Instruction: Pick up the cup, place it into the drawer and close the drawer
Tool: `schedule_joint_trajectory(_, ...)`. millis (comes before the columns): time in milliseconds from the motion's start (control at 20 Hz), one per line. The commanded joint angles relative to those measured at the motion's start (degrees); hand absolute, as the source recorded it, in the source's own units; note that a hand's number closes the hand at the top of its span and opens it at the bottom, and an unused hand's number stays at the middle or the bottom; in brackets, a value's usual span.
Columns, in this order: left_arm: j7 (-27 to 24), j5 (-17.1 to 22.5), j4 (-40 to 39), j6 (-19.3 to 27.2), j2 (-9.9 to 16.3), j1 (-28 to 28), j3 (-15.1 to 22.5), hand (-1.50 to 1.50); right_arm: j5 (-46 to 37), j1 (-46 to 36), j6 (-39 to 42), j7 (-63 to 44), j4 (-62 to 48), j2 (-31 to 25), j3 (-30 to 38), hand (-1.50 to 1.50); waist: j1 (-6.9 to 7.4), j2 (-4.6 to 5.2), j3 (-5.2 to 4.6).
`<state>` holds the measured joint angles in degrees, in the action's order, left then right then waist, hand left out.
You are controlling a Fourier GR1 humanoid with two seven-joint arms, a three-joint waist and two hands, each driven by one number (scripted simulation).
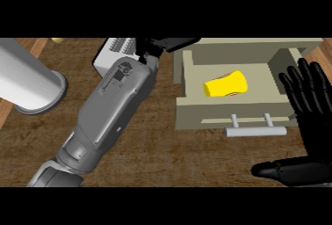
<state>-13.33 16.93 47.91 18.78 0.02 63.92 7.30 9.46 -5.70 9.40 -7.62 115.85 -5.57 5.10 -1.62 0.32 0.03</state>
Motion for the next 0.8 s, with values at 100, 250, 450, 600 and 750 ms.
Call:
schedule_joint_trajectory(100,-2.8,6.2,-9.7,1.8,0.0,5.6,4.2,1.50,-1.2,-0.8,-0.6,0.2,-0.1,0.2,-0.4,-1.50,-0.30,0.05,0.00)
schedule_joint_trajectory(250,-3.8,9.8,-14.1,4.2,0.0,7.4,7.9,1.50,1.7,-1.6,0.3,-2.3,1.2,-1.8,1.9,-1.50,-1.41,0.19,0.01)
schedule_joint_trajectory(450,-8.0,13.3,-17.6,4.0,0.0,5.8,13.5,1.50,-0.4,-3.6,-0.1,1.0,-3.4,-0.3,0.4,-1.50,-1.86,0.46,0.03)
schedule_joint_trajectory(600,-6.8,14.5,-20.5,6.6,0.0,10.4,15.4,1.50,-1.2,-2.6,0.3,1.2,-2.3,0.5,-1.7,-1.50,-2.46,0.58,0.04)
schedule_joint_trajectory(750,-7.1,15.7,-22.5,7.1,0.0,11.0,18.2,1.50,2.1,-1.8,0.8,-2.5,2.3,-0.3,-1.0,-1.50,-4.13,0.74,0.05)
